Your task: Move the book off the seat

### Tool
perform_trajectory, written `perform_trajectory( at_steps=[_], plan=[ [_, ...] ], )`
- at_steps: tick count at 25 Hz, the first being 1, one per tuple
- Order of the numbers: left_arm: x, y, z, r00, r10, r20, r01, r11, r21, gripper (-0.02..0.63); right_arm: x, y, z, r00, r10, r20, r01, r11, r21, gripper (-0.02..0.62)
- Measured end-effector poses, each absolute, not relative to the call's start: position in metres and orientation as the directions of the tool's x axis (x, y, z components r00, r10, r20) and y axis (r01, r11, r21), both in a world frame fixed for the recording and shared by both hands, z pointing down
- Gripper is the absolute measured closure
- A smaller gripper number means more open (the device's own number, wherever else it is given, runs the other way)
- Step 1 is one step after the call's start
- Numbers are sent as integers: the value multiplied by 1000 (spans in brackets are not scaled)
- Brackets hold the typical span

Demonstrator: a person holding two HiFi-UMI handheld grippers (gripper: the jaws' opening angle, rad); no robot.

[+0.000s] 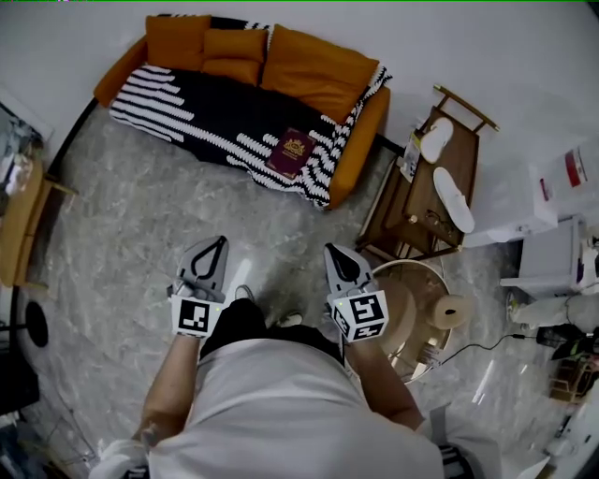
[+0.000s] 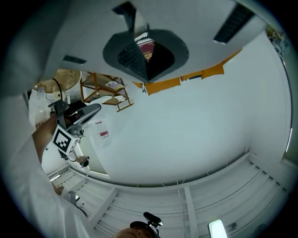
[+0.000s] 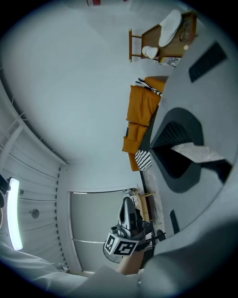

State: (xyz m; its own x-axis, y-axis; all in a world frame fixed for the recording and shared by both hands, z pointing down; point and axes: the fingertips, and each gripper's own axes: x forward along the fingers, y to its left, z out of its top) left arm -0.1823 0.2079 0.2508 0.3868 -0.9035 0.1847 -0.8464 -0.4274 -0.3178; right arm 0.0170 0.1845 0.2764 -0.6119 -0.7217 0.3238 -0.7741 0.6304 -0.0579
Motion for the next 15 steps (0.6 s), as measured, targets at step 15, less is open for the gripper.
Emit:
perform_trajectory(
  at_steps=[15],
  plan=[
    [-241,31,285,448,-869,212,-849,-487,-204,589,-36,21,287,-526,-731,436,-818,574,-24,574]
  ],
)
